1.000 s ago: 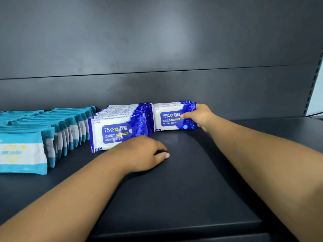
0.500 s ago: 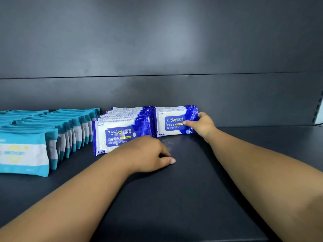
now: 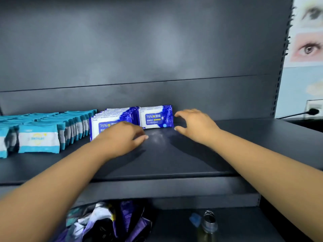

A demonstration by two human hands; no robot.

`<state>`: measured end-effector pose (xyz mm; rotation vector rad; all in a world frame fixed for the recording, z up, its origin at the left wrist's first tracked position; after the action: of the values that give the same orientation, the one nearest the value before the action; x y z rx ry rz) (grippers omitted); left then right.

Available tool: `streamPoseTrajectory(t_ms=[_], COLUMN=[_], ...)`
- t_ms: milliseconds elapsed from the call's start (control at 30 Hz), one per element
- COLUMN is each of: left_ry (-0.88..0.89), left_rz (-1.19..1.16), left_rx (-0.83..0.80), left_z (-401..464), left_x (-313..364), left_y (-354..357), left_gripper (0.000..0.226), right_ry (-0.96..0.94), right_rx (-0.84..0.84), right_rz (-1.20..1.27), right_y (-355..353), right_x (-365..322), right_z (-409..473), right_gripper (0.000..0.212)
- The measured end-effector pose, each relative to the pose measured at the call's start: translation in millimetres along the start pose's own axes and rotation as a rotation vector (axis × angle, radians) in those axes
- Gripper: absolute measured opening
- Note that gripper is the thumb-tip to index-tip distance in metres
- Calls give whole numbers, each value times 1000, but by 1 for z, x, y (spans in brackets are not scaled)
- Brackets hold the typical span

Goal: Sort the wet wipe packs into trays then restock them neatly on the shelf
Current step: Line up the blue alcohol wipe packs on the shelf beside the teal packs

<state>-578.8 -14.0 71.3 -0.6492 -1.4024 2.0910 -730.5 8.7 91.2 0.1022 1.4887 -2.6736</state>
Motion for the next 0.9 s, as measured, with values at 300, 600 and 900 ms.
streamPoseTrajectory(t_ms=[300, 600, 900], left_ry=[125, -49, -189], left_rz=[-61, -345, -496], left_rx=[305, 113, -358], left_z=[-110, -202, -303], left_x=[150, 252, 301], left_y=[-23, 134, 373], left_gripper=[42, 40, 43], right_ry=[-286, -152, 190], right_rx=[302, 9, -357], right_rz=[131, 272, 286], right_y=[-69, 57, 259], right_x=[6, 72, 142], right_z=[-190, -343, -508], right_gripper=[39, 41, 42])
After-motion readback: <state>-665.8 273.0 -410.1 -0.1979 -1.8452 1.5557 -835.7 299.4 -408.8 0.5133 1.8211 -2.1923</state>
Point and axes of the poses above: each hand's wrist, its own z-axis towards the middle knuckle, its own y-axis out of the palm, x = y × z, the point moved 10 cm from there along z, towards the middle knuckle, and after that the axes turned 3 degrees about y, right-handed, at the moved point
